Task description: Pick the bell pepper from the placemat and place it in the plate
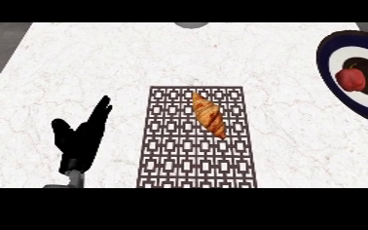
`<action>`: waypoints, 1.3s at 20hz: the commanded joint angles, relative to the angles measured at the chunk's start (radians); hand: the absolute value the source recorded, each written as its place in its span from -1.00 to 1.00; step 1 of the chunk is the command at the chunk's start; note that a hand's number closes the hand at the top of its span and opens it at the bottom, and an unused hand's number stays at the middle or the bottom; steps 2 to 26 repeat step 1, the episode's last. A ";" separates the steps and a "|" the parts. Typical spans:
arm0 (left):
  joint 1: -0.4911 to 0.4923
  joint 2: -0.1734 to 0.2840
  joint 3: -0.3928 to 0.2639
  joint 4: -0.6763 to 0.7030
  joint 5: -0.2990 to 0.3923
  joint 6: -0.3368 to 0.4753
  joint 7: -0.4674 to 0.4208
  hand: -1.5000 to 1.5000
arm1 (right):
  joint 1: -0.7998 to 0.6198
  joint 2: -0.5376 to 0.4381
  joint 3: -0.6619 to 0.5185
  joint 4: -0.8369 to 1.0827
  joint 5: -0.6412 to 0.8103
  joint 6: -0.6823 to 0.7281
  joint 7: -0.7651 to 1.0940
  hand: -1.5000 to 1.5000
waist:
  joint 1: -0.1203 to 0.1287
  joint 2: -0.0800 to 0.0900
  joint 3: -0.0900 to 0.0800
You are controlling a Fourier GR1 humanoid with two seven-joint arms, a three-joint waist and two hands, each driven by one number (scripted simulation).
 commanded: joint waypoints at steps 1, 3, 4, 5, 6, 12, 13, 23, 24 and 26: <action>0.020 -0.013 -0.012 0.032 0.007 -0.005 0.019 0.00 | 0.054 -0.013 0.001 0.000 -0.008 0.194 -0.183 -1.00 | -0.011 0.002 -0.005; 0.020 -0.013 -0.012 0.032 0.007 -0.005 0.019 0.00 | 0.054 -0.013 0.001 0.000 -0.008 0.194 -0.183 -1.00 | -0.011 0.002 -0.005; 0.020 -0.013 -0.012 0.032 0.007 -0.005 0.019 0.00 | 0.054 -0.013 0.001 0.000 -0.008 0.194 -0.183 -1.00 | -0.011 0.002 -0.005; 0.020 -0.013 -0.012 0.032 0.007 -0.005 0.019 0.00 | 0.054 -0.013 0.001 0.000 -0.008 0.194 -0.183 -1.00 | -0.011 0.002 -0.005; 0.020 -0.013 -0.012 0.032 0.007 -0.005 0.019 0.00 | 0.054 -0.013 0.001 0.000 -0.008 0.194 -0.183 -1.00 | -0.011 0.002 -0.005; 0.020 -0.013 -0.012 0.032 0.007 -0.005 0.019 0.00 | 0.054 -0.013 0.001 0.000 -0.008 0.194 -0.183 -1.00 | -0.011 0.002 -0.005; 0.020 -0.013 -0.012 0.032 0.007 -0.005 0.019 0.00 | 0.054 -0.013 0.001 0.000 -0.008 0.194 -0.183 -1.00 | -0.011 0.002 -0.005; 0.020 -0.013 -0.012 0.032 0.007 -0.005 0.019 0.00 | 0.054 -0.013 0.001 0.000 -0.008 0.194 -0.183 -1.00 | -0.011 0.002 -0.005; 0.020 -0.013 -0.012 0.032 0.007 -0.005 0.019 0.00 | 0.054 -0.013 0.001 0.000 -0.008 0.194 -0.183 -1.00 | -0.011 0.002 -0.005; 0.020 -0.013 -0.012 0.032 0.007 -0.005 0.019 0.00 | 0.054 -0.013 0.001 0.000 -0.008 0.194 -0.183 -1.00 | -0.011 0.002 -0.005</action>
